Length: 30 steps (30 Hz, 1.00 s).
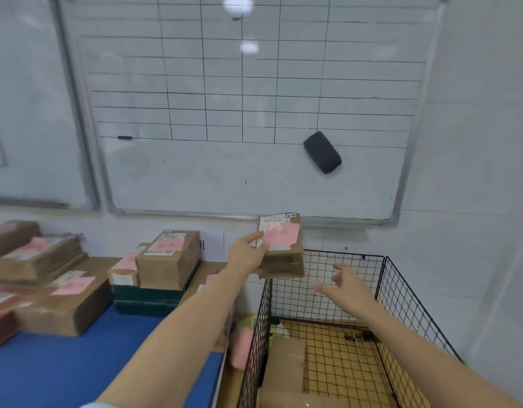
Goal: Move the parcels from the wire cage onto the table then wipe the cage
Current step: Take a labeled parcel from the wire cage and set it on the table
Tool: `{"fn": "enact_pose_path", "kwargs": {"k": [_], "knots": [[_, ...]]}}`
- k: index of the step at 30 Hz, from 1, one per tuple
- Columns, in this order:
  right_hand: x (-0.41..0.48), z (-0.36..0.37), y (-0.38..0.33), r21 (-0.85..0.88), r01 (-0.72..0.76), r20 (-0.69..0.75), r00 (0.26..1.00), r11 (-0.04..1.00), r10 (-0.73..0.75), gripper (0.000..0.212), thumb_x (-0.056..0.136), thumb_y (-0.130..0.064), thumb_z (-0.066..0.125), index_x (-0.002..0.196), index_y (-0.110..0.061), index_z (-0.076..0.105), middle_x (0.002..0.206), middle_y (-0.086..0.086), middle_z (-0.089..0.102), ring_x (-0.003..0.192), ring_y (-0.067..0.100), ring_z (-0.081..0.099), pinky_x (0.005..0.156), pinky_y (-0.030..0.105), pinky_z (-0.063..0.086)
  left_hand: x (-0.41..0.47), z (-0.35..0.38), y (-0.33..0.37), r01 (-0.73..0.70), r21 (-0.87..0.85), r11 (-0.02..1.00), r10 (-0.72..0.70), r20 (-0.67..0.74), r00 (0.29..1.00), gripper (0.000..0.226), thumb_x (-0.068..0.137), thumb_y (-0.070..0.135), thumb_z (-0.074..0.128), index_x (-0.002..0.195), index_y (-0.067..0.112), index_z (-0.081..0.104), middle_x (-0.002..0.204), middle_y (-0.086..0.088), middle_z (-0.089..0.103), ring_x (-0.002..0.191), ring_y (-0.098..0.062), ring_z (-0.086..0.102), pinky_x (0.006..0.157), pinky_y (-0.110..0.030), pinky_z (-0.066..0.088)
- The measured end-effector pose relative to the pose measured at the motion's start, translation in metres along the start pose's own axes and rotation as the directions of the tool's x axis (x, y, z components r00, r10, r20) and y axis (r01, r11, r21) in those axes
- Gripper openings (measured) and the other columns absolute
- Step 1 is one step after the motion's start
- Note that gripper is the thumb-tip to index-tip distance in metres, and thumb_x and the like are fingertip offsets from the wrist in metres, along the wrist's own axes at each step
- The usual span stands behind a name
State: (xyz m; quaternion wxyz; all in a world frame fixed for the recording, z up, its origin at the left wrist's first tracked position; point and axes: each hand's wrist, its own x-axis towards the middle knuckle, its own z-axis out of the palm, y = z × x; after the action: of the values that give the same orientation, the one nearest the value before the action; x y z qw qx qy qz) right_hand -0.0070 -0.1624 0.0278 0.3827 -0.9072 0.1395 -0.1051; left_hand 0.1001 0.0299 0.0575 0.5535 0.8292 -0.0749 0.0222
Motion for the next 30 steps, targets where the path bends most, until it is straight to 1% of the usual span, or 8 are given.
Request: {"fn": "enact_pose_path", "kwargs": {"k": [3, 5, 9, 11, 14, 20, 25, 30], "knots": [[-0.017, 0.01, -0.014, -0.011, 0.054, 0.03, 0.998, 0.999, -0.053, 0.09, 0.079, -0.052, 0.069, 0.148, -0.012, 0.027, 0.141, 0.012, 0.047, 0.127, 0.023, 0.048, 0.099, 0.035, 0.044, -0.017, -0.033, -0.007, 0.04, 0.023, 0.999, -0.039, -0.062, 0.997, 0.04, 0.093, 0.03, 0.058, 0.133, 0.029, 0.052, 0.118, -0.006, 0.06, 0.072, -0.009, 0.055, 0.049, -0.012, 0.045], [-0.027, 0.018, -0.024, 0.014, 0.078, 0.048, 0.996, 0.997, -0.079, 0.088, 0.08, -0.05, 0.069, 0.148, -0.012, 0.027, 0.141, 0.013, 0.047, 0.127, 0.023, 0.048, 0.1, 0.036, 0.043, -0.025, -0.056, -0.017, 0.057, 0.056, 0.997, -0.05, -0.131, 0.99, 0.04, 0.092, 0.035, 0.058, 0.132, 0.032, 0.053, 0.127, -0.008, 0.057, 0.079, -0.013, 0.057, 0.058, -0.019, 0.048], [-0.044, 0.035, -0.039, -0.021, 0.131, 0.065, 0.989, 0.991, -0.129, 0.084, 0.081, -0.051, 0.068, 0.146, -0.014, 0.031, 0.138, 0.01, 0.049, 0.123, 0.021, 0.05, 0.098, 0.033, 0.045, -0.038, -0.088, -0.038, 0.1, 0.124, 0.987, -0.075, -0.195, 0.978, 0.042, 0.093, 0.035, 0.057, 0.134, 0.031, 0.052, 0.139, -0.007, 0.05, 0.109, -0.024, 0.056, 0.08, -0.031, 0.052], [-0.045, 0.044, -0.047, -0.049, 0.153, 0.071, 0.986, 0.987, -0.149, 0.082, 0.082, -0.05, 0.068, 0.146, -0.014, 0.032, 0.138, 0.008, 0.05, 0.123, 0.02, 0.05, 0.099, 0.032, 0.045, -0.039, -0.097, -0.047, 0.125, 0.141, 0.982, -0.094, -0.208, 0.974, 0.043, 0.093, 0.035, 0.057, 0.135, 0.03, 0.051, 0.138, -0.007, 0.051, 0.109, -0.024, 0.057, 0.084, -0.032, 0.053], [-0.037, 0.056, -0.063, -0.043, 0.175, 0.062, 0.983, 0.984, -0.172, 0.079, 0.082, -0.048, 0.067, 0.145, -0.014, 0.034, 0.139, 0.008, 0.049, 0.124, 0.019, 0.05, 0.099, 0.032, 0.044, -0.033, -0.102, -0.06, 0.136, 0.149, 0.979, -0.108, -0.182, 0.977, 0.043, 0.093, 0.035, 0.057, 0.135, 0.029, 0.051, 0.137, -0.007, 0.051, 0.104, -0.023, 0.059, 0.087, -0.034, 0.054], [-0.001, 0.108, -0.108, -0.008, 0.19, 0.103, 0.977, 0.982, -0.188, 0.082, 0.082, -0.05, 0.068, 0.147, -0.015, 0.03, 0.144, 0.008, 0.045, 0.127, 0.019, 0.048, 0.101, 0.032, 0.043, 0.002, -0.112, -0.085, 0.142, 0.151, 0.978, -0.13, -0.088, 0.988, 0.043, 0.093, 0.034, 0.057, 0.135, 0.031, 0.051, 0.135, -0.006, 0.053, 0.108, -0.022, 0.057, 0.091, -0.032, 0.051], [0.031, 0.149, -0.137, 0.001, 0.177, 0.133, 0.975, 0.984, -0.176, 0.069, 0.087, -0.038, 0.068, 0.141, -0.013, 0.035, 0.136, 0.003, 0.051, 0.12, 0.017, 0.051, 0.084, 0.022, 0.041, 0.043, -0.121, -0.099, 0.081, 0.195, 0.978, -0.082, -0.001, 0.997, 0.042, 0.094, 0.033, 0.056, 0.135, 0.029, 0.051, 0.136, -0.005, 0.053, 0.116, -0.021, 0.054, 0.093, -0.03, 0.045], [0.064, 0.178, -0.145, 0.015, 0.163, 0.091, 0.982, 0.987, -0.164, 0.054, 0.091, -0.023, 0.063, 0.138, -0.014, 0.039, 0.133, 0.005, 0.056, 0.116, 0.02, 0.056, 0.093, 0.03, 0.046, 0.075, -0.123, -0.108, -0.002, 0.268, 0.963, -0.016, 0.062, 0.998, 0.044, 0.095, 0.032, 0.053, 0.138, 0.024, 0.047, 0.136, -0.005, 0.052, 0.116, -0.021, 0.054, 0.096, -0.032, 0.048]]}}
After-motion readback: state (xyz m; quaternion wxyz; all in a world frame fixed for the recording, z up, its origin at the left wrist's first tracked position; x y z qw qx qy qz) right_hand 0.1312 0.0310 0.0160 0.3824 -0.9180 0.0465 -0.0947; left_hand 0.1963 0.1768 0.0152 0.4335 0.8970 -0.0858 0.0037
